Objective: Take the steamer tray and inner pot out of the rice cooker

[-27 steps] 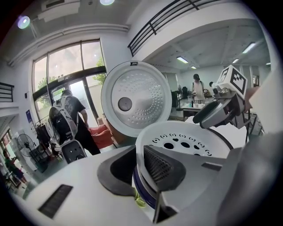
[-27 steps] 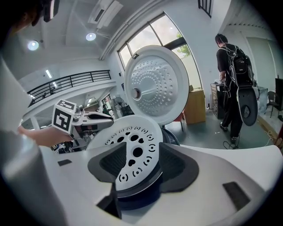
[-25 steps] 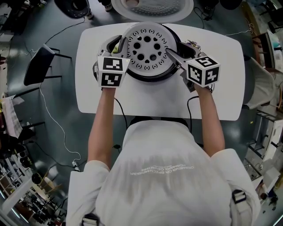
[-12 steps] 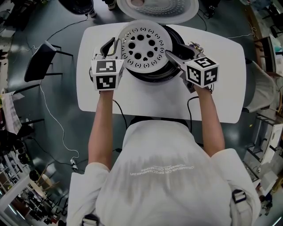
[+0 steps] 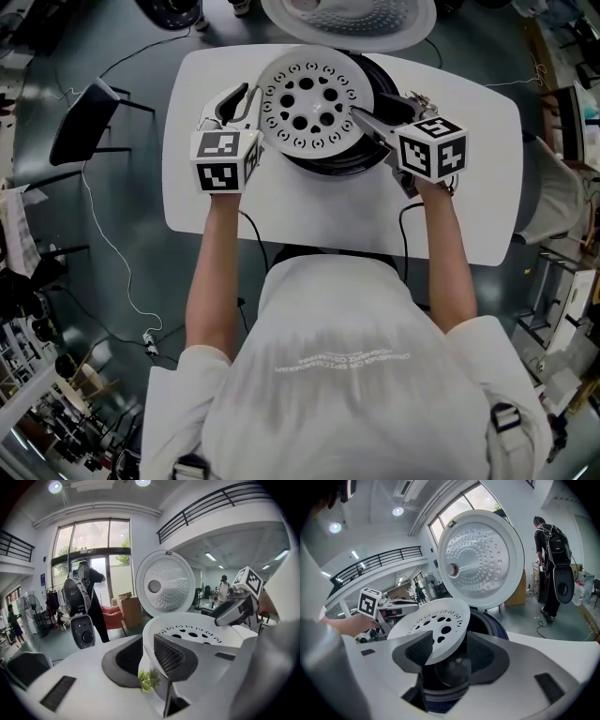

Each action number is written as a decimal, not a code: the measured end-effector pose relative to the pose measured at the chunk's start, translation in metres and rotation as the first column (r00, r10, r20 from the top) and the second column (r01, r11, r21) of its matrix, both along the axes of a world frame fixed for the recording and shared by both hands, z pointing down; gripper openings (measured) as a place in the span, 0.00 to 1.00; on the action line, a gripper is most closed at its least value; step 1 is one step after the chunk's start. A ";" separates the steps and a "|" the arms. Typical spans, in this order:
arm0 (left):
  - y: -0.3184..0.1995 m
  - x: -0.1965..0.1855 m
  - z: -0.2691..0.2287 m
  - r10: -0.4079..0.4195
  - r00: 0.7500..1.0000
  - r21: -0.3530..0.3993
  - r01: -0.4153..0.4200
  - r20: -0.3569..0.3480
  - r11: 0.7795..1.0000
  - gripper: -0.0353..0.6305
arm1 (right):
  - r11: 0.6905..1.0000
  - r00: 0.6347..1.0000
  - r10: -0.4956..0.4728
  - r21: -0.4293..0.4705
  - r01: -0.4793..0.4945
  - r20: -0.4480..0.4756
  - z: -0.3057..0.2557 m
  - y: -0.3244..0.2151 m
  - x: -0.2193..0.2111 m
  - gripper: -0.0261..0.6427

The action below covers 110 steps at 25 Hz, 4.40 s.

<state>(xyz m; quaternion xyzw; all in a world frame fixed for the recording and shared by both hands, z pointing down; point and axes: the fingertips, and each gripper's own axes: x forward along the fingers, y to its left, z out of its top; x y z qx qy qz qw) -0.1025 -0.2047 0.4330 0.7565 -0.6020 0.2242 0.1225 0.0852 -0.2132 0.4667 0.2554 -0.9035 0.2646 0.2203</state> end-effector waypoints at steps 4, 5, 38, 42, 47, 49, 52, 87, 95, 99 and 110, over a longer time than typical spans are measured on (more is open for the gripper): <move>-0.003 -0.006 -0.004 -0.017 0.999 0.010 0.017 -0.039 1.000 0.27 | 1.000 0.999 -0.019 -0.016 0.018 -0.035 0.002 0.001 -0.001 0.37; -0.004 -0.007 -0.003 -0.019 0.998 0.006 0.019 -0.058 1.000 0.30 | 0.999 0.999 -0.025 -0.032 0.024 -0.040 0.004 0.001 0.000 0.37; 0.060 -0.048 0.004 -0.092 0.871 0.010 0.111 -0.482 0.994 0.18 | 0.994 0.988 0.033 0.100 -0.048 0.150 -0.064 0.020 -0.065 0.27; 0.069 -0.086 0.000 -0.129 0.885 0.037 0.162 -0.447 0.986 0.18 | 0.993 0.988 0.000 0.112 -0.018 0.157 -0.070 0.022 -0.105 0.26; 0.077 -0.203 0.013 -0.239 0.860 0.011 0.273 -0.450 0.962 0.18 | 0.991 0.989 -0.064 0.121 0.048 0.130 -0.062 0.019 -0.226 0.26; 0.087 -0.225 0.025 -0.279 0.854 -0.011 0.305 -0.439 0.952 0.18 | 0.992 0.986 -0.086 0.100 0.072 0.145 -0.052 0.027 -0.250 0.26; 0.093 -0.250 0.040 -0.316 0.849 -0.042 0.330 -0.424 0.943 0.18 | 0.994 0.984 -0.104 0.059 0.096 0.144 -0.032 0.030 -0.274 0.26; 0.082 -0.311 0.230 -0.427 0.851 -0.384 0.301 -0.305 0.873 0.23 | 0.943 0.984 -0.111 -0.328 0.060 -0.139 0.206 0.038 -0.332 0.34; 0.092 -0.306 0.232 -0.415 0.858 -0.386 0.289 -0.302 0.876 0.32 | 0.960 0.975 -0.129 -0.269 0.077 -0.180 0.202 0.039 -0.330 0.41; 0.094 -0.314 0.216 -0.410 0.866 -0.337 0.309 -0.286 0.889 0.33 | 0.980 0.971 -0.129 -0.177 0.094 -0.200 0.189 0.039 -0.328 0.43; 0.101 -0.305 0.148 -0.333 0.926 -0.160 0.307 -0.180 0.938 0.29 | 0.985 0.973 -0.171 -0.019 0.170 -0.153 0.126 0.059 -0.320 0.38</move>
